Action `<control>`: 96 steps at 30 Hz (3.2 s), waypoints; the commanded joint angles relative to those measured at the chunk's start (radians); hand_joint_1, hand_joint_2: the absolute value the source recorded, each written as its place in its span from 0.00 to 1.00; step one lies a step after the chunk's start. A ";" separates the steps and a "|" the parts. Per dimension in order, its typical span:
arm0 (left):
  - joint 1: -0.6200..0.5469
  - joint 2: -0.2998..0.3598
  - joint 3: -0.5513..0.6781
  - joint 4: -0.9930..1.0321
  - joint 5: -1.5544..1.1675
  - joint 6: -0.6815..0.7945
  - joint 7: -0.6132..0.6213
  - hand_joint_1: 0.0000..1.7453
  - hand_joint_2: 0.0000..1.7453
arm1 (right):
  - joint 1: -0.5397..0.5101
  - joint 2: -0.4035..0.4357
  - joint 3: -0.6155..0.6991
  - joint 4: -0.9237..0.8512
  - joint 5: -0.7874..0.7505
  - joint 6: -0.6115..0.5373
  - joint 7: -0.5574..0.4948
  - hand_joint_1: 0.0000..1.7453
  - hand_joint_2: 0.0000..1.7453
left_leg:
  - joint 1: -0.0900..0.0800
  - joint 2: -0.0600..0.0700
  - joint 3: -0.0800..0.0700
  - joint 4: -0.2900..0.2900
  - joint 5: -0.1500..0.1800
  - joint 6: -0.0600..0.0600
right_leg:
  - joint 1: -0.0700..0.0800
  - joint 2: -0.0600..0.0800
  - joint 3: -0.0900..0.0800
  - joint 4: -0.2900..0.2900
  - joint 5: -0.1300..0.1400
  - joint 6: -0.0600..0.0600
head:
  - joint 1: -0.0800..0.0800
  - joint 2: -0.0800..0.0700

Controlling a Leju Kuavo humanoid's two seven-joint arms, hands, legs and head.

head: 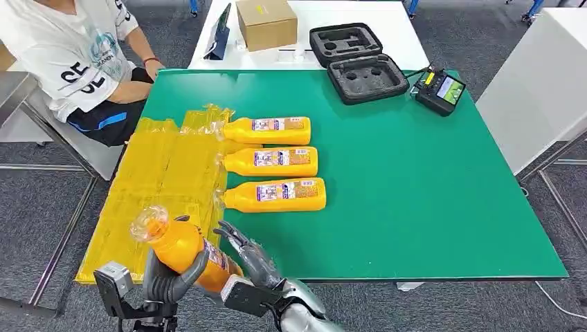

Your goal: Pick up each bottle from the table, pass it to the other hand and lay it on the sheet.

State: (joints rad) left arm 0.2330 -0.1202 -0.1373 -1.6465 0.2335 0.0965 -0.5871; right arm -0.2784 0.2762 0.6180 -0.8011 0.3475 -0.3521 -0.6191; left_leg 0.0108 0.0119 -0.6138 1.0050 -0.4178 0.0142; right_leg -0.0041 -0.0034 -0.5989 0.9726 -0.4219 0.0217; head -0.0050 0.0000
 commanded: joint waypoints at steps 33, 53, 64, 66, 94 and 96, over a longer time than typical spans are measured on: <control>-0.274 0.128 0.106 0.220 -0.675 0.376 0.026 1.00 1.00 | 0.175 -0.164 0.050 -0.770 -0.286 -0.217 -0.079 0.00 1.00 | 0.000 -0.001 0.003 -0.002 0.001 -0.001 | 0.000 -0.001 0.003 -0.001 0.000 -0.001 | 0.000 0.000; -0.584 0.477 -0.152 0.631 -1.375 -0.017 0.224 1.00 1.00 | 0.101 -0.091 0.006 -0.601 -0.322 -0.004 -0.079 0.00 1.00 | 0.002 -0.003 0.005 -0.002 0.003 -0.004 | 0.002 -0.002 0.004 0.000 0.000 -0.002 | 0.000 0.000; -0.767 0.551 -0.322 0.737 -1.373 -0.264 0.156 1.00 1.00 | 0.158 -0.093 -0.022 -0.636 -0.304 0.011 -0.079 0.00 1.00 | 0.002 -0.003 0.005 -0.001 0.003 -0.004 | 0.002 -0.002 0.005 0.001 0.000 -0.002 | 0.000 0.000; -0.801 0.545 -0.337 0.759 -1.359 -0.274 0.153 1.00 1.00 | 0.165 -0.094 -0.026 -0.635 -0.297 0.004 -0.079 0.00 1.00 | 0.002 -0.004 0.004 -0.001 0.003 -0.004 | 0.003 -0.003 0.005 0.000 0.000 -0.002 | 0.000 0.000; -0.808 0.474 -0.363 0.849 -1.150 -0.298 0.128 0.00 1.00 | 0.154 -0.089 -0.056 -0.575 -0.277 0.015 -0.079 0.00 1.00 | 0.002 -0.002 0.007 -0.003 0.003 -0.004 | 0.002 -0.001 0.007 -0.001 0.001 -0.003 | 0.000 0.000; -0.804 0.468 -0.364 0.851 -1.147 -0.288 0.132 0.00 1.00 | 0.153 -0.087 -0.060 -0.570 -0.276 0.016 -0.079 0.00 1.00 | 0.002 -0.003 0.007 -0.003 0.004 -0.004 | 0.002 -0.002 0.007 -0.001 0.001 -0.003 | 0.000 0.000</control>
State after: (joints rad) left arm -0.5849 0.4024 -0.4536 -0.8728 -0.9247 -0.2239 -0.4711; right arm -0.1169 0.1778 0.5947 -1.4450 0.0713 -0.3395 -0.7000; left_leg 0.0133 0.0119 -0.6134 1.0050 -0.4134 0.0095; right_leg -0.0016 -0.0039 -0.5987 0.9735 -0.4192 0.0183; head -0.0046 0.0000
